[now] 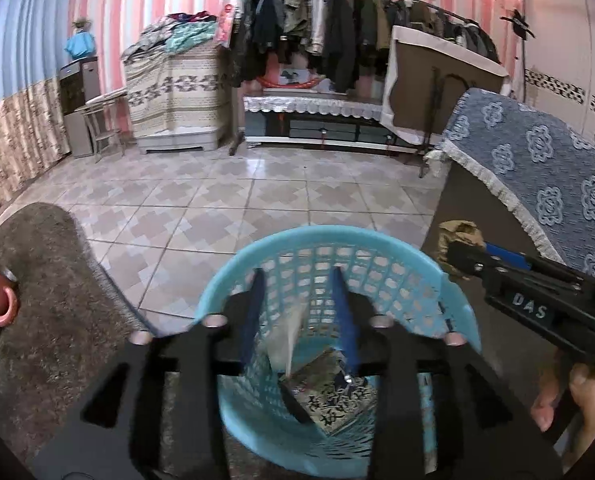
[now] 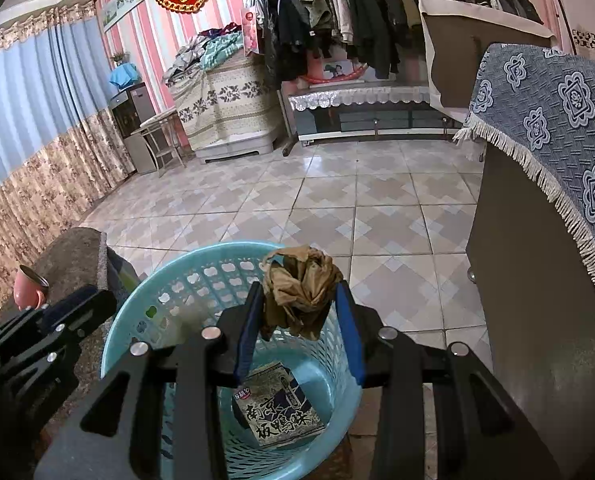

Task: Collect trash
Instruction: 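Open both tools to drop the cloth and paper into the basket, then move both tools back over the rug toward the remaining items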

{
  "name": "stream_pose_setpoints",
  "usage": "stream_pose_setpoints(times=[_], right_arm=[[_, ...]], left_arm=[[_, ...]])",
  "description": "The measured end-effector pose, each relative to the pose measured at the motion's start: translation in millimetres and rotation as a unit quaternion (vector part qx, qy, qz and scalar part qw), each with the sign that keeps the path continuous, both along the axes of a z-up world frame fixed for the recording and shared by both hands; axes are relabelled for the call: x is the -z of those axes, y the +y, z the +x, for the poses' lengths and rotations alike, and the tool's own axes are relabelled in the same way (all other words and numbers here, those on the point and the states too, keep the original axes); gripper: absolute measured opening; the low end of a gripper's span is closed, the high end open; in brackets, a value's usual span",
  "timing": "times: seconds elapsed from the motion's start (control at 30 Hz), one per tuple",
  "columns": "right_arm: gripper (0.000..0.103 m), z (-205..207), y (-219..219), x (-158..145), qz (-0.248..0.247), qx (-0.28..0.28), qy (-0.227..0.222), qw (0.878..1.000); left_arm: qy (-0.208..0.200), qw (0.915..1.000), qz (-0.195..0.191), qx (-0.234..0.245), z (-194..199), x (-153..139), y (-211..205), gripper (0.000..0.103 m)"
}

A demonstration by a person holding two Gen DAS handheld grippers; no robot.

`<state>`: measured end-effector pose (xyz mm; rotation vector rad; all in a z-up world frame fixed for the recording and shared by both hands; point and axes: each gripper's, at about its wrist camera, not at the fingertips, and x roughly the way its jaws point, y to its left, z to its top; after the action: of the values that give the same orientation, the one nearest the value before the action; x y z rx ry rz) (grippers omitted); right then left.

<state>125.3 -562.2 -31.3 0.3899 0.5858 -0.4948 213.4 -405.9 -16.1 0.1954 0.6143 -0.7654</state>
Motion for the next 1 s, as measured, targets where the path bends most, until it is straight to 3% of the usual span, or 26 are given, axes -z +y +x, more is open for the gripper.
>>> stream_pose_setpoints(times=[0.07,0.2,0.23,0.53,0.57,0.6,0.67,0.8,1.0], right_arm=[[0.037,2,2,0,-0.004,-0.003,0.002,1.0],[0.037,8,8,-1,-0.009,-0.009,0.006,1.0],[0.038,10,10,-1,-0.012,-0.011,0.008,1.0],[0.042,34,37,-3,-0.034,-0.036,0.016,0.999],[0.05,36,42,-4,-0.039,-0.038,0.015,0.998],[0.064,36,45,-5,-0.043,-0.039,0.014,0.998],[0.074,37,51,-9,-0.053,-0.038,0.009,0.998],[0.086,38,57,-13,-0.058,-0.039,0.006,0.998],[0.093,43,76,-21,-0.074,-0.053,0.006,0.996]], left_arm=[[-0.004,0.9998,-0.001,-0.021,5,-1,8,0.053],[-0.026,0.9975,0.007,-0.066,13,-5,26,0.083],[-0.031,0.9967,0.008,-0.074,14,-6,31,0.086],[-0.041,0.9896,0.004,-0.138,33,-18,87,0.094],[-0.04,0.9891,0.003,-0.142,34,-19,91,0.094],[-0.041,0.9883,0.003,-0.147,35,-21,95,0.095],[-0.045,0.9865,0.001,-0.157,35,-24,106,0.096],[-0.055,0.9832,-0.001,-0.174,28,-29,122,0.097],[-0.061,0.9798,-0.006,-0.19,18,-37,151,0.097]])
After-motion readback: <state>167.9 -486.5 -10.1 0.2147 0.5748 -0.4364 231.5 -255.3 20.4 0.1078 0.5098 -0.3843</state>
